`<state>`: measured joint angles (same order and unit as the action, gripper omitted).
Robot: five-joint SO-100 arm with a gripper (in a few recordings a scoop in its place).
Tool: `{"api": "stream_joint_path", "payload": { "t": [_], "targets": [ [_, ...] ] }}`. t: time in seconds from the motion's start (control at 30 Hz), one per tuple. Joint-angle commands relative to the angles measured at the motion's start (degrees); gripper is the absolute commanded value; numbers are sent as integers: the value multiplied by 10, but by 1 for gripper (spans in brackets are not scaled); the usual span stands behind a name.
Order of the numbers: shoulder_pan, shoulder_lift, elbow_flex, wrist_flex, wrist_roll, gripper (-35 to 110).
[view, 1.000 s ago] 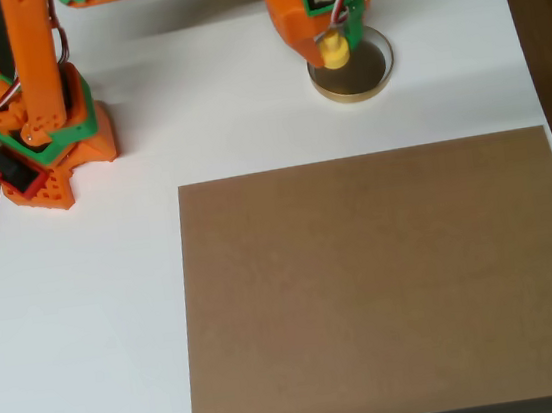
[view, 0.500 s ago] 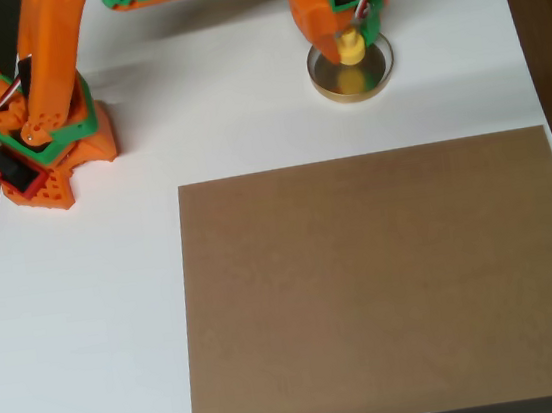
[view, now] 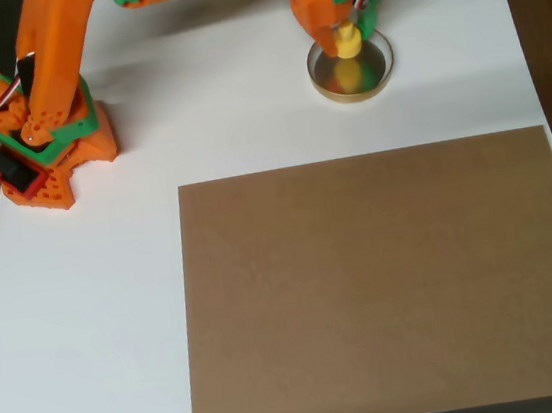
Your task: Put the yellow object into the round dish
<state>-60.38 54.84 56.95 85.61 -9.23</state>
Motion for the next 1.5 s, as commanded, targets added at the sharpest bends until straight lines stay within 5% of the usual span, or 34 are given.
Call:
{"api": "stream_joint_path", "payload": {
  "t": [0.0,0.73,1.47],
  "targets": [
    [7,21,-33,9,-4,10],
    [43,98,-73,65,-22,23],
    [400,584,299,-47,-17,24]
  ]
}}
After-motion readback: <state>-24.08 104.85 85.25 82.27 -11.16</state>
